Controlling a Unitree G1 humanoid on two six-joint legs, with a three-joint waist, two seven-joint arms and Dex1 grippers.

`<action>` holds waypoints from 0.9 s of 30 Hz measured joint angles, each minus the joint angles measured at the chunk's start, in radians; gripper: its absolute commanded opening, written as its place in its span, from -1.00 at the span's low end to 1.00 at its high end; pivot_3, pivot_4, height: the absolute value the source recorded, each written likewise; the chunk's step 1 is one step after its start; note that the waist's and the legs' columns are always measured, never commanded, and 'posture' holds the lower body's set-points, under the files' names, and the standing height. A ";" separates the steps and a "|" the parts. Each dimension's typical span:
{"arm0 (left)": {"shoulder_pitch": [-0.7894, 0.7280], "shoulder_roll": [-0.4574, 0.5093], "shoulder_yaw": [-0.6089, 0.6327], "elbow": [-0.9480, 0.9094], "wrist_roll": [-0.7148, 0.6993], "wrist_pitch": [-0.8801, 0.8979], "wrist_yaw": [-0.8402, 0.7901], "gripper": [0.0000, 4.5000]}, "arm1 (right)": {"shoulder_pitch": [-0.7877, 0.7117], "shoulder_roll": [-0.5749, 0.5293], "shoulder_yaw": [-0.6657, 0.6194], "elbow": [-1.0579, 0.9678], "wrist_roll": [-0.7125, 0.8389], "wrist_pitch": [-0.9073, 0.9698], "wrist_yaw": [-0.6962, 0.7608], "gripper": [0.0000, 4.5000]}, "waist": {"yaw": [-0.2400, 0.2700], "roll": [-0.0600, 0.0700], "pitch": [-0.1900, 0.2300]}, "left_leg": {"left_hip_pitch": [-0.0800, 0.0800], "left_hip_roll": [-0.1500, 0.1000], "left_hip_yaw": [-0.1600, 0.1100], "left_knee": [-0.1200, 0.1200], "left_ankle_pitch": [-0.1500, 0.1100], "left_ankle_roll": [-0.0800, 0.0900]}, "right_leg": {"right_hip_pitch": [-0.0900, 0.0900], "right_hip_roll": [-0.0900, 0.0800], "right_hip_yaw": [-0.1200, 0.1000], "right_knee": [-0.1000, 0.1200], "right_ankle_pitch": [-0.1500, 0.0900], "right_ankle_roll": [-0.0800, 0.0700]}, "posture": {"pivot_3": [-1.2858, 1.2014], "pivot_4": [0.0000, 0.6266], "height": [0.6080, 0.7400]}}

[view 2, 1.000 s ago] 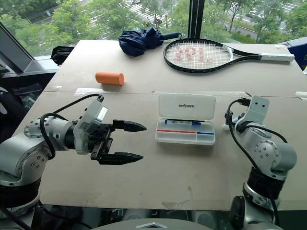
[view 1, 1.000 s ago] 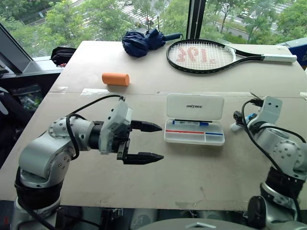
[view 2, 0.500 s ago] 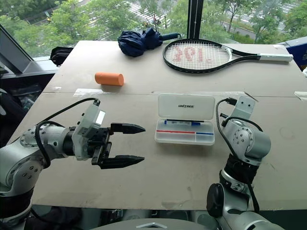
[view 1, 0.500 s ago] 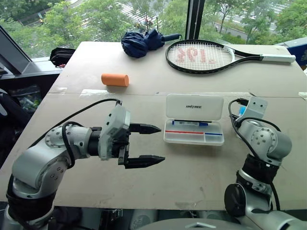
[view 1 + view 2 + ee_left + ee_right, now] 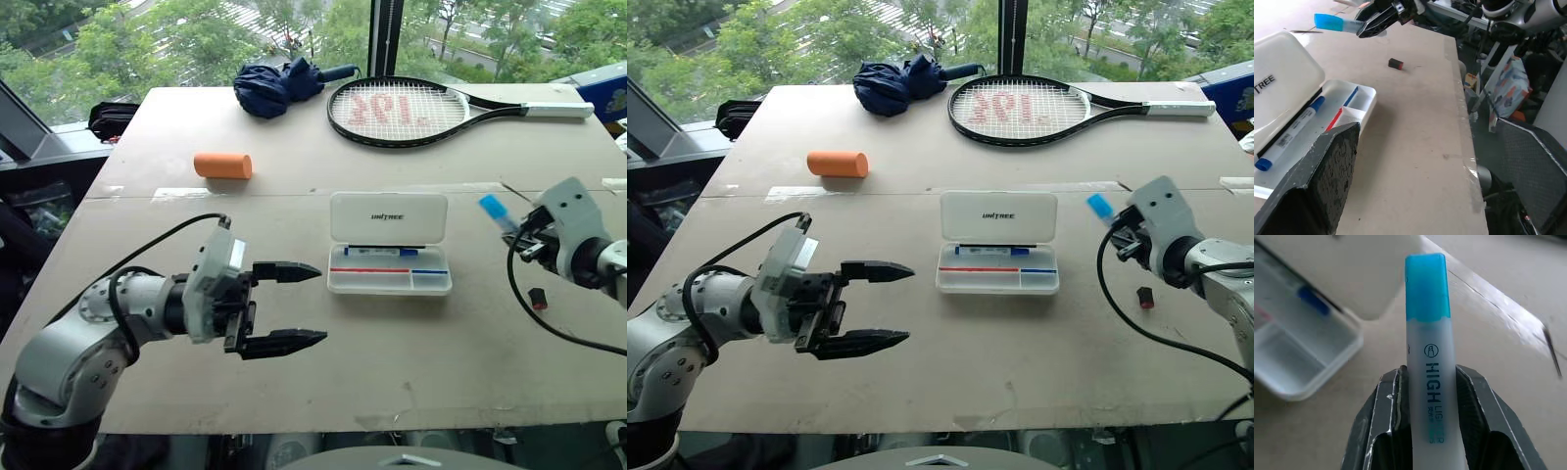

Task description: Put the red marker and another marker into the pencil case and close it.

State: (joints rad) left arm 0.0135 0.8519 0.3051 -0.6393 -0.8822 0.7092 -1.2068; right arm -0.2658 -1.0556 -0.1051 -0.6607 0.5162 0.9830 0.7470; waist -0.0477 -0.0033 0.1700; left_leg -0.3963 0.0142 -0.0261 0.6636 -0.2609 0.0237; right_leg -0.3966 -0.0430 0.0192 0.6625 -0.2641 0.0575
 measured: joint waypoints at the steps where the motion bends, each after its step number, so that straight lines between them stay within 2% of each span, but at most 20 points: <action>1: 0.043 0.022 0.011 0.007 -0.001 -0.011 -0.029 1.00 | -0.038 -0.007 0.088 0.033 -0.024 -0.104 0.087 -0.71 | -0.002 -0.001 0.000 | 0.000 0.002 0.001 0.000 0.000 0.000 | 0.000 0.001 0.000 0.000 0.000 -0.001 | 0.03 -0.52 0.88; 5: 0.120 0.050 0.053 0.018 -0.001 -0.036 -0.071 1.00 | -0.204 0.055 0.317 0.156 -0.137 -0.291 0.237 -0.71 | 0.008 -0.001 0.002 | -0.001 0.006 0.001 0.002 0.000 0.000 | -0.001 0.001 0.000 0.000 0.001 -0.002 | 0.03 -0.52 0.88; 6: 0.146 0.061 0.076 0.017 -0.001 -0.041 -0.078 1.00 | -0.283 0.109 0.412 0.207 -0.198 -0.348 0.276 -0.71 | 0.010 -0.001 0.002 | -0.001 0.006 0.002 0.003 0.000 0.000 | -0.001 0.001 0.000 0.000 0.001 -0.002 | 0.03 -0.52 0.88; 8: 0.166 0.063 0.097 0.015 -0.002 -0.046 -0.078 1.00 | -0.320 0.139 0.469 0.234 -0.230 -0.371 0.297 -0.71 | 0.018 -0.002 0.002 | -0.003 0.004 0.000 0.003 0.000 -0.001 | -0.001 -0.001 -0.001 0.000 0.001 -0.002 | 0.03 -0.52 0.88; 11: 0.217 0.073 0.133 0.015 0.008 -0.063 -0.081 1.00 | -0.432 0.259 0.588 0.315 -0.288 -0.346 0.327 -0.71 | 0.017 -0.003 0.004 | -0.004 0.004 0.000 0.003 0.000 -0.001 | -0.002 -0.003 -0.001 0.000 0.001 -0.002 | 0.03 -0.52 0.88; 15: 0.242 0.081 0.165 0.012 0.014 -0.068 -0.074 1.00 | -0.482 0.319 0.644 0.347 -0.312 -0.281 0.353 -0.71 | 0.037 -0.003 0.004 | -0.005 0.001 0.000 0.003 0.000 -0.001 | -0.003 -0.007 -0.004 -0.001 0.001 -0.002 | 0.03 -0.52 0.88; 23: 0.255 0.088 0.169 -0.010 0.013 -0.068 -0.052 1.00 | -0.488 0.351 0.666 0.367 -0.356 -0.199 0.354 -0.71 | 0.035 -0.003 0.004 | -0.005 -0.002 0.000 0.003 0.000 -0.001 | -0.002 -0.011 -0.004 0.000 0.001 -0.002 | 0.03 -0.52 0.88; 24: 0.252 0.089 0.169 -0.010 0.013 -0.067 -0.049 1.00 | -0.488 0.354 0.672 0.370 -0.360 -0.196 0.354 -0.23 | 0.035 -0.003 0.004 | -0.005 -0.002 0.000 0.002 0.000 -0.001 | -0.003 -0.011 -0.004 0.000 0.001 -0.002 | 0.03 -0.52 0.88; 27: 0.239 0.097 0.169 -0.010 0.011 -0.067 -0.040 1.00 | -0.488 0.355 0.679 0.373 -0.371 -0.181 0.355 0.32 | 0.035 -0.003 0.004 | -0.005 -0.003 0.000 0.002 0.000 -0.001 | -0.003 -0.011 -0.004 0.000 0.001 -0.002 | 0.03 -0.52 0.88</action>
State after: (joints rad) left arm 0.2524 0.9493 0.4744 -0.6489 -0.8714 0.6420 -1.2472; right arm -0.7541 -0.7004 0.5734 -0.2879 0.1455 0.8016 1.1016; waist -0.0127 -0.0062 0.1740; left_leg -0.4014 0.0117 -0.0263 0.6659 -0.2609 0.0227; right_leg -0.3991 -0.0543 0.0152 0.6620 -0.2632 0.0559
